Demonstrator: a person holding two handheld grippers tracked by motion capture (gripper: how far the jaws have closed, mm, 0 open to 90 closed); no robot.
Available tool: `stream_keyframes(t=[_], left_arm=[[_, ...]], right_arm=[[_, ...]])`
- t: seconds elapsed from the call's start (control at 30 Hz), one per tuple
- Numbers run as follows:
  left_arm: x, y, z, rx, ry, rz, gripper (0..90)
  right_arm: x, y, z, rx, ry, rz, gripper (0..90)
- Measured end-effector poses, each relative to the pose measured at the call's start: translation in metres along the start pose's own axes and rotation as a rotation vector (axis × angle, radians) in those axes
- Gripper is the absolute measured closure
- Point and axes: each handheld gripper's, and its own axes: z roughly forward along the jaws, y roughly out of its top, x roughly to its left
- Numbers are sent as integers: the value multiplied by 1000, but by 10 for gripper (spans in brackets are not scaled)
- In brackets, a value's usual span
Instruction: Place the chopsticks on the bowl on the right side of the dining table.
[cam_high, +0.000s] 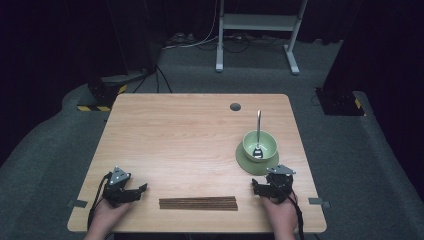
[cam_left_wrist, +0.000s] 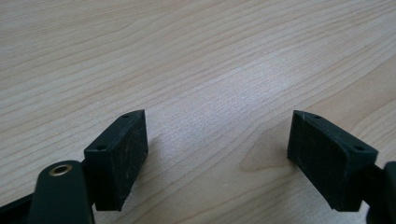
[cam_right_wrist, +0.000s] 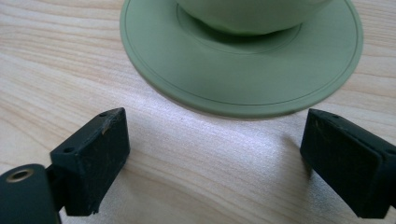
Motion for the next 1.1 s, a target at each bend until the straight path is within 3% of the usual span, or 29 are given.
stream_keyframes(t=[0.6, 0.7, 0.8, 1.1], left_arm=[[0, -1, -1, 1, 3, -5, 199], [-1, -2, -2, 1, 6, -6, 198], [-1, -2, -2, 0, 4, -6, 198], [-2, -2, -2, 0, 4, -5, 199]], right_arm=[[-1, 0, 0, -7, -10, 8, 113], [0, 2, -3, -22, -32, -20, 127], [-2, 3, -4, -28, -25, -12, 124], [11, 6, -12, -66, 25, -55, 137]])
